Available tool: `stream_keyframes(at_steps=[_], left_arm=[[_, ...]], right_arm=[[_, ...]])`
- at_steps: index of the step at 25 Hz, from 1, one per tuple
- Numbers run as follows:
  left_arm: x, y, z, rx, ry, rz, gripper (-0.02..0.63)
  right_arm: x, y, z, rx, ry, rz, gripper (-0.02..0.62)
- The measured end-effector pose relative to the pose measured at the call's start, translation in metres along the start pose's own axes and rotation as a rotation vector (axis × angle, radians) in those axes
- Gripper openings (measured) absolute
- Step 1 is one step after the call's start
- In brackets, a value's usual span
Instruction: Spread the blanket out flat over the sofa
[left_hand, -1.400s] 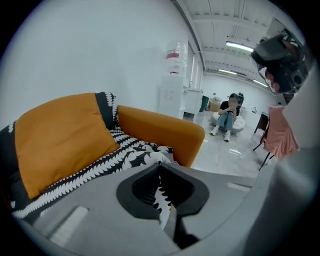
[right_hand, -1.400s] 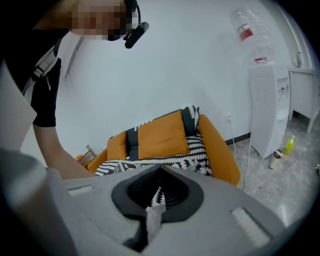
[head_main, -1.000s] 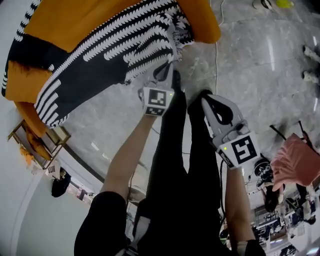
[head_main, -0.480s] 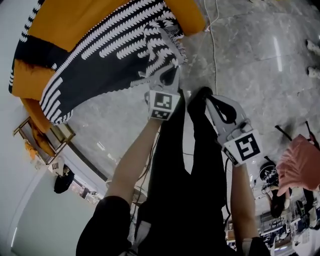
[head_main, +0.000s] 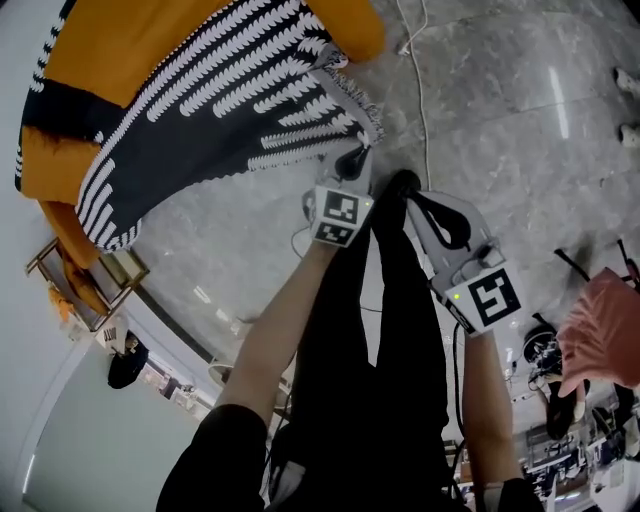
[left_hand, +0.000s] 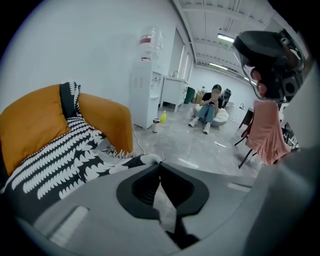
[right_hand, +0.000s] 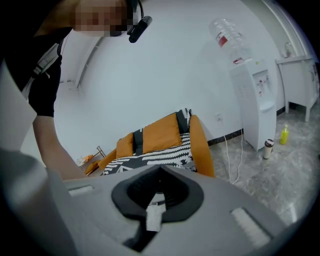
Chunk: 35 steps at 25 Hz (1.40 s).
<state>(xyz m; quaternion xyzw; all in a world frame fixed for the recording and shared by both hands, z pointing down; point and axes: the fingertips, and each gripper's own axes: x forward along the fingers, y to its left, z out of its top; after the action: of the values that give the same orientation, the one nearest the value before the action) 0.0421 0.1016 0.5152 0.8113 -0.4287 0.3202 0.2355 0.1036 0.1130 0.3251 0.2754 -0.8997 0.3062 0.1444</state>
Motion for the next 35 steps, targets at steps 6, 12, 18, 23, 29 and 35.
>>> stream_keyframes(at_steps=[6,12,18,23,29,35], left_arm=[[0.027,-0.019,-0.030,-0.019,0.045,-0.090,0.017],[0.081,-0.044,-0.064,-0.015,0.064,-0.154,0.015],[0.110,-0.041,-0.096,-0.045,0.071,-0.206,0.015],[0.158,-0.068,-0.117,-0.003,0.102,-0.261,0.015],[0.197,-0.084,-0.138,0.037,0.143,-0.252,0.015],[0.245,-0.072,-0.180,0.062,0.183,-0.253,0.015]], right_arm=[[0.015,-0.013,-0.020,-0.006,0.025,-0.017,0.002],[0.018,-0.046,-0.051,0.023,0.031,-0.044,0.002],[0.040,-0.049,-0.077,0.035,0.049,-0.055,0.002],[0.038,-0.079,-0.104,0.041,0.065,-0.055,0.002],[0.033,-0.103,-0.122,0.053,0.058,-0.077,0.002],[0.052,-0.122,-0.159,0.063,0.047,-0.085,0.002]])
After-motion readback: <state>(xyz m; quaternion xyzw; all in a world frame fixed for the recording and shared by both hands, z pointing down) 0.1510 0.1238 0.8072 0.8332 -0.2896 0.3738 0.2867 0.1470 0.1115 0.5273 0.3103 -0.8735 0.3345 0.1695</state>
